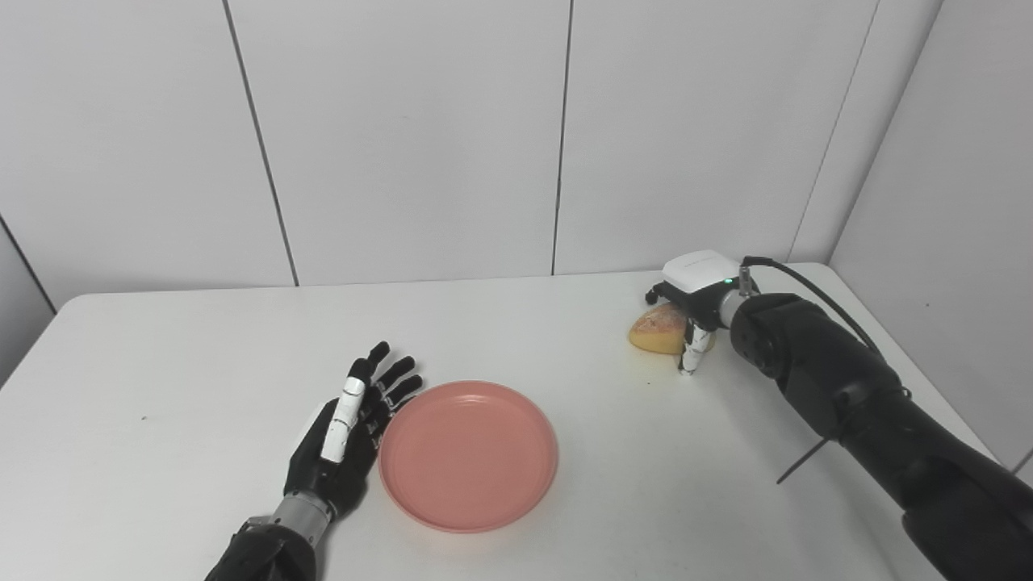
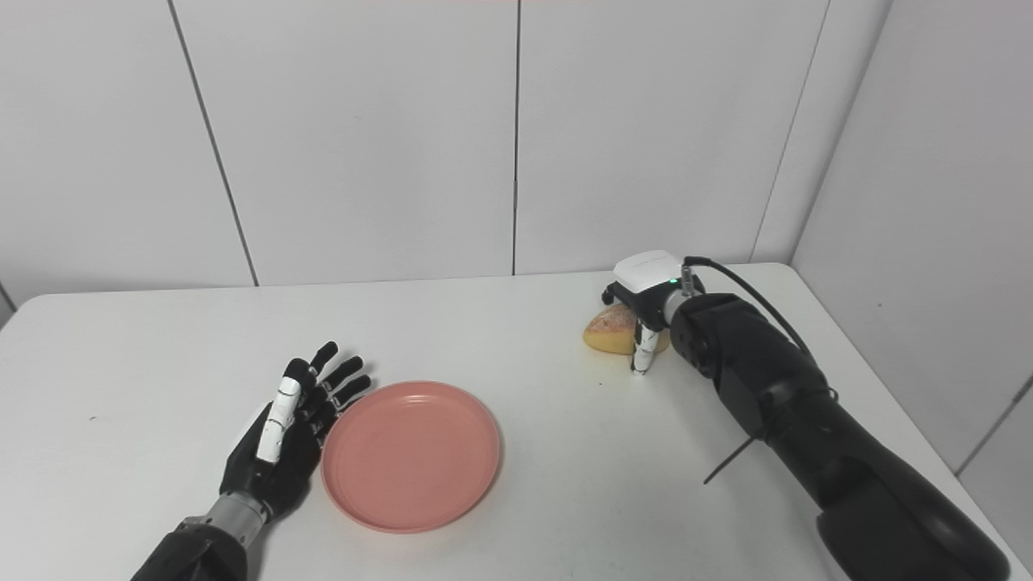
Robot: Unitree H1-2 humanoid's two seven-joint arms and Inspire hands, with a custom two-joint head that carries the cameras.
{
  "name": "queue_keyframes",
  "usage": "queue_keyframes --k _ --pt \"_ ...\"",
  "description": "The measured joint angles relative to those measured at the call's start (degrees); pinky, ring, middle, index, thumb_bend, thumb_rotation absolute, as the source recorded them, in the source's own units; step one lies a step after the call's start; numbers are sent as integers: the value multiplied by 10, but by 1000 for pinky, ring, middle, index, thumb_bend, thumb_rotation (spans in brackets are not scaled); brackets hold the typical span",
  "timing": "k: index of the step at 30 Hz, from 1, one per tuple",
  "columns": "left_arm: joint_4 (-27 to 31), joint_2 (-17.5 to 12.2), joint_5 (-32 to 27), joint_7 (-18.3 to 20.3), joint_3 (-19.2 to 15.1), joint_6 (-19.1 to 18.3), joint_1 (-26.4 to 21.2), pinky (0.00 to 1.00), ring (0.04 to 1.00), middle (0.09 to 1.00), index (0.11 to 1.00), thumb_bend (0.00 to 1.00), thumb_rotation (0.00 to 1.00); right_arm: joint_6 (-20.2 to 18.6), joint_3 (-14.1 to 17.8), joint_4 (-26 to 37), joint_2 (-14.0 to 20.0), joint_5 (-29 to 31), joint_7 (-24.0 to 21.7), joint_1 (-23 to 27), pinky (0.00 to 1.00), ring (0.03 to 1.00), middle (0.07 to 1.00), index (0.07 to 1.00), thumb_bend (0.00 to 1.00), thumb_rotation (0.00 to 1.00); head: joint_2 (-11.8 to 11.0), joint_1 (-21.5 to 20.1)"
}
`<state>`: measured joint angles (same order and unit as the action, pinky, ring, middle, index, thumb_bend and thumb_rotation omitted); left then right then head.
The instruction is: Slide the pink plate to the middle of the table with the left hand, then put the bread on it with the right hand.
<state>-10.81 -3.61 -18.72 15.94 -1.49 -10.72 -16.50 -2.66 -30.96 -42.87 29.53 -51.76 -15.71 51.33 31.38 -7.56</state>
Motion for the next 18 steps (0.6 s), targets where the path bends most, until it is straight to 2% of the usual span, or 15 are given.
queue_keyframes --k 1,2,3,5,6,7,8,9,10,13,15,18 --pt "0 0 0 0 0 0 0 902 901 921 992 749 814 4 1 -3 -1 3 7 0 586 728 767 748 948 115 0 0" --pt "0 0 0 0 0 0 0 903 902 921 992 749 814 11 3 -6 -2 8 16 -1 560 702 747 738 935 105 0 0" --pt "0 0 0 0 0 0 0 901 900 921 994 755 812 18 5 -9 -2 13 29 -2 476 606 687 708 870 53 0 0" --pt "0 0 0 0 1 0 0 896 894 917 993 762 810 40 16 -10 -4 25 63 -11 419 528 620 661 751 8 1 2" --pt "0 0 1 0 1 0 0 896 894 917 993 763 810 57 18 -11 -5 30 80 -16 416 523 615 656 742 7 1 2" --pt "0 0 1 0 1 0 0 896 894 916 992 757 814 66 20 -11 -6 34 94 -19 399 501 555 641 651 3 2 2" --pt "0 0 2 0 2 0 0 896 895 916 991 751 820 82 22 -13 -6 36 113 -24 376 452 542 620 577 1 2 3" --pt "0 0 2 0 2 0 0 896 896 916 991 749 822 94 23 -17 -6 37 128 -26 368 436 537 613 552 0 2 3" --pt "0 0 2 0 3 0 0 892 894 913 990 749 823 108 23 -25 -7 37 146 -26 368 431 524 559 534 0 2 3" --pt "0 0 3 0 4 0 0 885 889 903 987 754 820 146 27 -52 -8 37 196 -26 374 439 523 485 518 0 2 3" --pt "0 0 3 0 4 0 0 885 887 900 988 756 822 156 29 -61 -8 38 210 -24 377 441 526 476 516 0 2 2" --pt "0 0 3 0 5 0 0 884 886 899 985 758 821 158 29 -61 -8 40 202 -22 378 436 524 480 516 0 3 3"
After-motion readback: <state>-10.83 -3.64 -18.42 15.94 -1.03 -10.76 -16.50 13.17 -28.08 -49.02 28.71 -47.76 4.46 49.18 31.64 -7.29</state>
